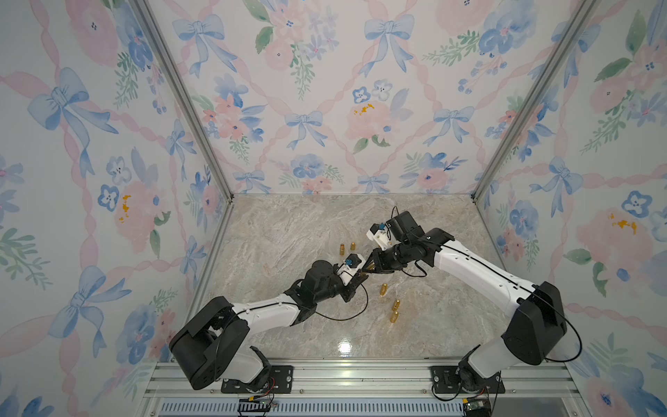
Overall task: Open the lipstick cap
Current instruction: Pick up the lipstick at the center of the board, then open the cover of the lipstick.
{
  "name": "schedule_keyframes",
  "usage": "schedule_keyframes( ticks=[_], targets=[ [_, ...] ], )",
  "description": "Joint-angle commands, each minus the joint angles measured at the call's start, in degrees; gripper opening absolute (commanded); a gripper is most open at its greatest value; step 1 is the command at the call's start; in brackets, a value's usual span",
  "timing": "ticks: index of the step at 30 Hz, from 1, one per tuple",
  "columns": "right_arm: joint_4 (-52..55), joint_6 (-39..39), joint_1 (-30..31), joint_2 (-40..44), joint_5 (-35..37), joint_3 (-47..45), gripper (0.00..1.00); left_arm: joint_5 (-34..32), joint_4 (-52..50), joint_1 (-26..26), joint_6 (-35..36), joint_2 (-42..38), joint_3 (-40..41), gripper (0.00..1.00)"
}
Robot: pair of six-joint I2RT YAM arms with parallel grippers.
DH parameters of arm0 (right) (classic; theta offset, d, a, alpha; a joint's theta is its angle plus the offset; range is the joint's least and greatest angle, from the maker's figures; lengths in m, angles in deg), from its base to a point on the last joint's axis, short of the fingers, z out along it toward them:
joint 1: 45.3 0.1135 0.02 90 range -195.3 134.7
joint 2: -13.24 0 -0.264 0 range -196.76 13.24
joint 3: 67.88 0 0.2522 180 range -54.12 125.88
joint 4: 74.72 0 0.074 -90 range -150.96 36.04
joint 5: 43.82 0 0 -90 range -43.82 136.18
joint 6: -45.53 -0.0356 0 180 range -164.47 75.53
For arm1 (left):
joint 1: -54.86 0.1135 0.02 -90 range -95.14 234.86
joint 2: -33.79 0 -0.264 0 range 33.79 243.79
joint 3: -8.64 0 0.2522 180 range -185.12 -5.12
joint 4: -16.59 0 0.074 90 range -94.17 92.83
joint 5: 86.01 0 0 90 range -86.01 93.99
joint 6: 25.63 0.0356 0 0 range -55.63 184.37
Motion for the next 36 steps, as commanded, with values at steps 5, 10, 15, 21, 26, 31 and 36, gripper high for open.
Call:
schedule_keyframes(
  ticks=[5,10,15,21,26,31,36],
  targets=[
    [0.57,0.69,0.56,-0.58,-0.74,0.39,0.21,-0.46,1.74,0.44,-1.52,-0.79,-0.74,0.04],
    [0.51,0.98,0.64,0.03,-0.53,1.39,0.28,-1.42,1.74,0.40,-2.29,-1.67,0.43,0.00],
    [0.66,1.15,0.65,1.13,0.71,2.69,0.41,-2.47,1.70,0.48,-2.55,-2.99,2.30,0.00],
    [-0.81,0.43,0.94,1.52,0.59,2.53,0.46,-3.05,1.65,0.44,-3.13,-4.14,3.83,0.00],
    [-0.48,0.83,2.17,0.22,1.08,3.02,0.36,-3.12,1.68,0.43,-3.37,-4.15,3.74,0.00],
    [0.78,1.72,2.49,-0.42,3.28,3.54,0.28,-4.07,1.68,0.43,-3.64,-4.24,3.68,0.00],
    [1.66,2.68,2.49,-0.53,4.49,4.03,0.27,-4.85,1.63,0.44,-3.72,-4.32,4.00,0.00]
  ],
)
